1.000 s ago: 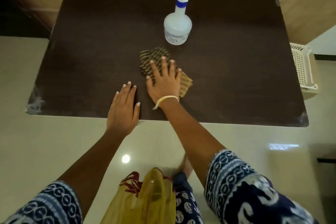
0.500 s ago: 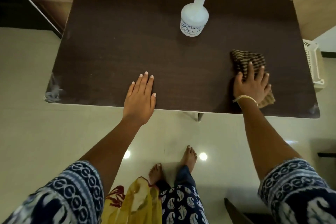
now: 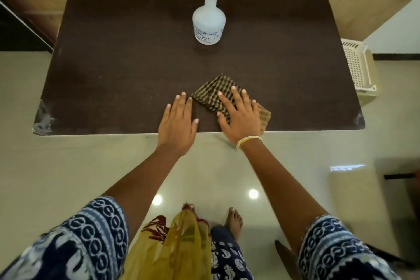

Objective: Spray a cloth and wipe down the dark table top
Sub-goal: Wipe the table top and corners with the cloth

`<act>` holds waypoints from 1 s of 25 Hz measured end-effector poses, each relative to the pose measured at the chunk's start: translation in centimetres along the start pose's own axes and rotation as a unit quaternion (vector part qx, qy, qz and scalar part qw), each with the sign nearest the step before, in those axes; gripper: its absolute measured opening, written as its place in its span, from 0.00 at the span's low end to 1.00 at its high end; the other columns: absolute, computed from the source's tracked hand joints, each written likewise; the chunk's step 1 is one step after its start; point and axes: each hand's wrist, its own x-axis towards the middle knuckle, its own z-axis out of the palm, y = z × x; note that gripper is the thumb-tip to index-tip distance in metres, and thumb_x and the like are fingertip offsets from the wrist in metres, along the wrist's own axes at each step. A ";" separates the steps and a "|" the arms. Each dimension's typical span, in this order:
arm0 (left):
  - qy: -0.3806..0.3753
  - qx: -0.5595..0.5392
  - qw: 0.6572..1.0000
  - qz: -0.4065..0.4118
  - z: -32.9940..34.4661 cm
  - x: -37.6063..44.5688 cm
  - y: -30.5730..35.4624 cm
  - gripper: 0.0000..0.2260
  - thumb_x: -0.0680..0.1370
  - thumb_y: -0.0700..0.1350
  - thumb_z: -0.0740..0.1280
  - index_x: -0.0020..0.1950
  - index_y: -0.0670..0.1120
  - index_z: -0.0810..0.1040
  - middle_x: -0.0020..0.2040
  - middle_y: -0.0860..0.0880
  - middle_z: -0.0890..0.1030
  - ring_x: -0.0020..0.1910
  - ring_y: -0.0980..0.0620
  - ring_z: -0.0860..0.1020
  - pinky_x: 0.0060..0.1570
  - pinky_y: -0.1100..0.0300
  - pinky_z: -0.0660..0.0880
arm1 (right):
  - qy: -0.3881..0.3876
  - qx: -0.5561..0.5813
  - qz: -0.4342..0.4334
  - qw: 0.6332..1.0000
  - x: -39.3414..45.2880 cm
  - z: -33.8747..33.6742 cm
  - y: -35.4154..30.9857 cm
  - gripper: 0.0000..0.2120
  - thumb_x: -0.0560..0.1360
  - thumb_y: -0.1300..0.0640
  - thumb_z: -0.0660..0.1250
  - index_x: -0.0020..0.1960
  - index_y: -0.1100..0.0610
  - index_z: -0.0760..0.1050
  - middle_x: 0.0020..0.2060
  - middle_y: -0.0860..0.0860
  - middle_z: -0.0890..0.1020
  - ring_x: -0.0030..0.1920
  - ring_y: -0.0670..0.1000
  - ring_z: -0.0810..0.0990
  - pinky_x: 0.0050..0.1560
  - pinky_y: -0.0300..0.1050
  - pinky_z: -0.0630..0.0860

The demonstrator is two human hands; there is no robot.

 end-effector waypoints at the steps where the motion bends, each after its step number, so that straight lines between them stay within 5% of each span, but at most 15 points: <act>1: -0.011 -0.012 0.999 0.029 0.3 0.0 1.8 0.28 0.82 0.54 0.50 0.79 0.43 0.52 0.80 0.44 0.51 0.79 0.47 0.50 0.77 0.50 0.50 | 0.009 -0.001 0.044 0.999 -0.1 -0.4 2.7 0.29 0.77 0.39 0.51 0.77 0.39 0.54 0.79 0.49 0.55 0.78 0.57 0.52 0.75 0.59 0.51; 6: -0.052 0.014 0.998 0.042 2.2 0.1 6.2 0.31 0.81 0.60 0.43 0.80 0.45 0.44 0.81 0.45 0.45 0.79 0.45 0.45 0.76 0.47 0.47 | 0.009 0.035 0.264 0.964 -2.5 -3.7 17.4 0.30 0.78 0.39 0.49 0.79 0.41 0.50 0.80 0.50 0.50 0.79 0.57 0.47 0.77 0.61 0.47; 11: -0.047 0.025 0.998 0.036 2.4 0.1 5.9 0.31 0.81 0.60 0.42 0.80 0.46 0.43 0.81 0.46 0.44 0.79 0.46 0.44 0.76 0.46 0.48 | 0.032 0.067 0.387 0.919 -0.1 -3.1 12.3 0.29 0.80 0.41 0.49 0.79 0.45 0.50 0.80 0.53 0.49 0.79 0.60 0.46 0.76 0.61 0.43; 13: -0.046 0.025 0.998 0.038 2.3 0.1 6.2 0.31 0.82 0.60 0.43 0.80 0.46 0.43 0.81 0.46 0.45 0.79 0.46 0.44 0.76 0.47 0.47 | 0.032 0.068 0.297 0.952 1.4 -2.1 6.0 0.30 0.79 0.42 0.52 0.79 0.45 0.52 0.79 0.54 0.51 0.78 0.60 0.48 0.76 0.61 0.45; 16: -0.041 0.030 0.999 0.011 2.1 -0.9 5.7 0.32 0.81 0.59 0.46 0.80 0.44 0.43 0.81 0.44 0.45 0.79 0.46 0.44 0.77 0.48 0.47 | -0.025 0.027 0.037 0.999 1.3 -0.6 -1.5 0.29 0.78 0.41 0.52 0.79 0.43 0.53 0.79 0.53 0.53 0.78 0.60 0.49 0.76 0.60 0.46; 19: -0.017 0.033 0.998 -0.044 1.9 -3.3 2.9 0.35 0.80 0.62 0.47 0.80 0.41 0.45 0.80 0.41 0.47 0.79 0.44 0.46 0.77 0.49 0.48 | -0.035 0.007 -0.087 0.996 2.8 -1.2 1.7 0.28 0.78 0.40 0.54 0.78 0.41 0.55 0.79 0.51 0.55 0.78 0.58 0.52 0.75 0.61 0.52; 22: -0.006 0.032 0.997 -0.068 2.0 -5.1 -1.7 0.36 0.79 0.63 0.45 0.80 0.41 0.47 0.80 0.41 0.49 0.79 0.43 0.48 0.76 0.49 0.48 | 0.008 0.011 0.125 0.992 3.4 -2.9 10.0 0.28 0.79 0.40 0.52 0.78 0.41 0.52 0.79 0.50 0.52 0.79 0.57 0.49 0.75 0.61 0.49; 25: -0.006 0.061 0.997 -0.049 2.2 -6.1 -5.5 0.35 0.80 0.63 0.44 0.80 0.42 0.48 0.80 0.42 0.50 0.79 0.43 0.49 0.75 0.49 0.48 | 0.028 0.053 0.335 0.940 1.7 -3.5 14.1 0.29 0.80 0.39 0.47 0.79 0.43 0.49 0.80 0.51 0.49 0.79 0.57 0.46 0.76 0.61 0.45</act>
